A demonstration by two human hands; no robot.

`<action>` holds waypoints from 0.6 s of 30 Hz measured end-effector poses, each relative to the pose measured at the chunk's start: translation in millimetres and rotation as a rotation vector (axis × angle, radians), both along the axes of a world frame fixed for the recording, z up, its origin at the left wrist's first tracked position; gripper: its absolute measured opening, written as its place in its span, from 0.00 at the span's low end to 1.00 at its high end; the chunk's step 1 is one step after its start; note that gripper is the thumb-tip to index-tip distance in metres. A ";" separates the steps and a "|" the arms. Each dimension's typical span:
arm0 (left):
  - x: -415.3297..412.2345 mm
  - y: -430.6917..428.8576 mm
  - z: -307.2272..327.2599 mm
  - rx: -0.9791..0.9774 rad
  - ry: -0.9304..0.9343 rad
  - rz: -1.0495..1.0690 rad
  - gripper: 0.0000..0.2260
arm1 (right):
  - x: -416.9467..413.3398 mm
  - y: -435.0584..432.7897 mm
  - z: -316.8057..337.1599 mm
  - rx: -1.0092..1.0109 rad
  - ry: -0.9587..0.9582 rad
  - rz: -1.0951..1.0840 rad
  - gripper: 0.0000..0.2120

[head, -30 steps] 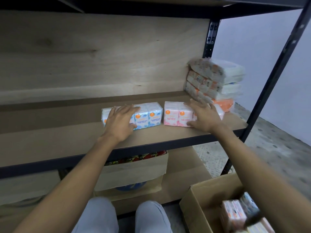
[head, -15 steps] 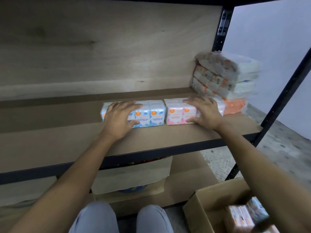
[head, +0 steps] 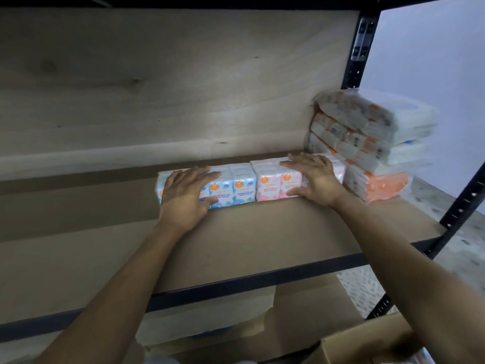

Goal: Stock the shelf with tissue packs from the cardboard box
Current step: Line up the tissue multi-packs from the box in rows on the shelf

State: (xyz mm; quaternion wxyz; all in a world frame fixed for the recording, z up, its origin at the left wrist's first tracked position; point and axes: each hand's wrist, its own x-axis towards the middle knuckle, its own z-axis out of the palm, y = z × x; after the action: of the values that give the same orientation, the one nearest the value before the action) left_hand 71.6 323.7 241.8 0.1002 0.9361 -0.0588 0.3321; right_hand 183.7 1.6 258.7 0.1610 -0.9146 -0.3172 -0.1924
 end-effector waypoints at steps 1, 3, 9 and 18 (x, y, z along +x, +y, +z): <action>4.4 0.7 -0.3 -0.004 -0.002 0.003 0.25 | 6.4 1.6 -0.1 -0.003 0.008 0.002 0.36; 12.9 2.7 0.1 0.002 -0.005 0.007 0.25 | 19.8 4.8 -0.4 -0.022 0.015 -0.004 0.36; 39.2 8.5 2.9 -0.004 0.010 0.023 0.27 | 50.5 12.6 -3.5 -0.012 -0.023 -0.011 0.37; 72.5 18.4 8.3 -0.002 0.022 -0.006 0.27 | 86.3 21.8 -0.5 0.001 -0.034 0.033 0.37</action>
State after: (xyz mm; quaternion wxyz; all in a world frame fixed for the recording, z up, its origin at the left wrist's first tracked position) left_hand 144.1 342.1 250.1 0.1028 0.9393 -0.0601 0.3217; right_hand 270.0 23.4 258.2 0.1589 -0.9058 -0.3348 -0.2053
